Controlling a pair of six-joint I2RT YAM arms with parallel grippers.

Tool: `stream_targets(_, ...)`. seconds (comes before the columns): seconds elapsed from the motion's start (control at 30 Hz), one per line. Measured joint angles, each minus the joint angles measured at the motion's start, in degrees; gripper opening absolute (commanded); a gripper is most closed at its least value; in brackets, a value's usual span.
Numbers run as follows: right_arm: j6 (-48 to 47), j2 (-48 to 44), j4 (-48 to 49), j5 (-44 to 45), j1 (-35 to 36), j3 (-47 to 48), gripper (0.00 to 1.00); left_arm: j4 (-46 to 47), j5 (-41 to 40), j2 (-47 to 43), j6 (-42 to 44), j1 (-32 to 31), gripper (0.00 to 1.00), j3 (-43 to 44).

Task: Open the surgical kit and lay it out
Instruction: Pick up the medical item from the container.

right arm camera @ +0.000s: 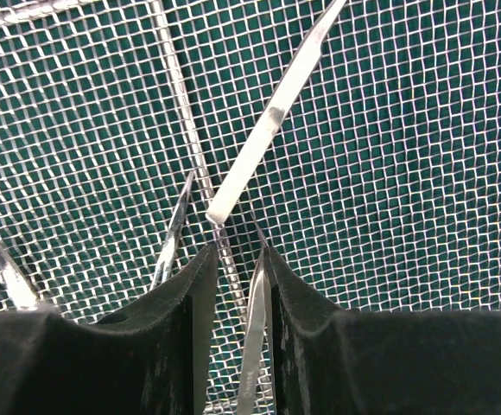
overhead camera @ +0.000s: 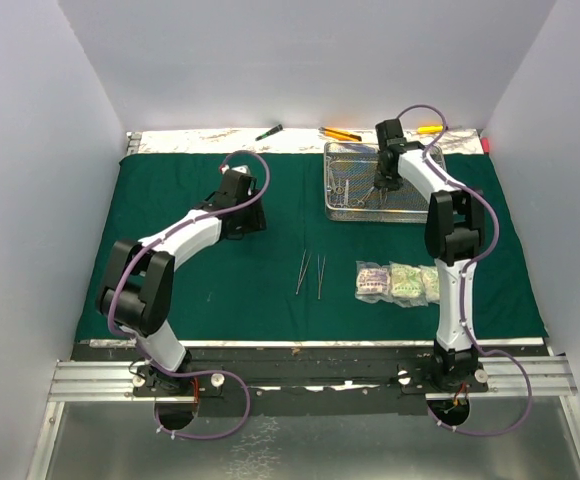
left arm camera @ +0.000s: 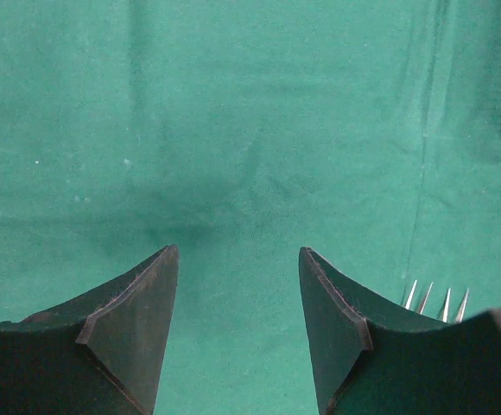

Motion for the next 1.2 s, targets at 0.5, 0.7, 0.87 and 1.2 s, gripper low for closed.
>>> stream_targets(0.5,-0.63,0.63,-0.57,0.81,-1.42,-0.90,0.30,0.20,0.20,2.80,1.95,0.00,0.59,4.00)
stream_targets(0.7,-1.25,0.57,0.70,-0.92,-1.84,-1.64,0.20,0.26,0.44,3.43,2.16,0.00,0.59,5.03)
stream_targets(0.87,-3.28,-0.52,3.30,-2.62,-1.84,-3.85,0.01,0.31,0.61,3.43,2.62,0.00,0.59,5.92)
stream_targets(1.2,-3.67,-5.42,4.70,1.27,-2.14,-7.78,0.01,-0.02,1.53,3.93,4.13,0.00,0.59,10.69)
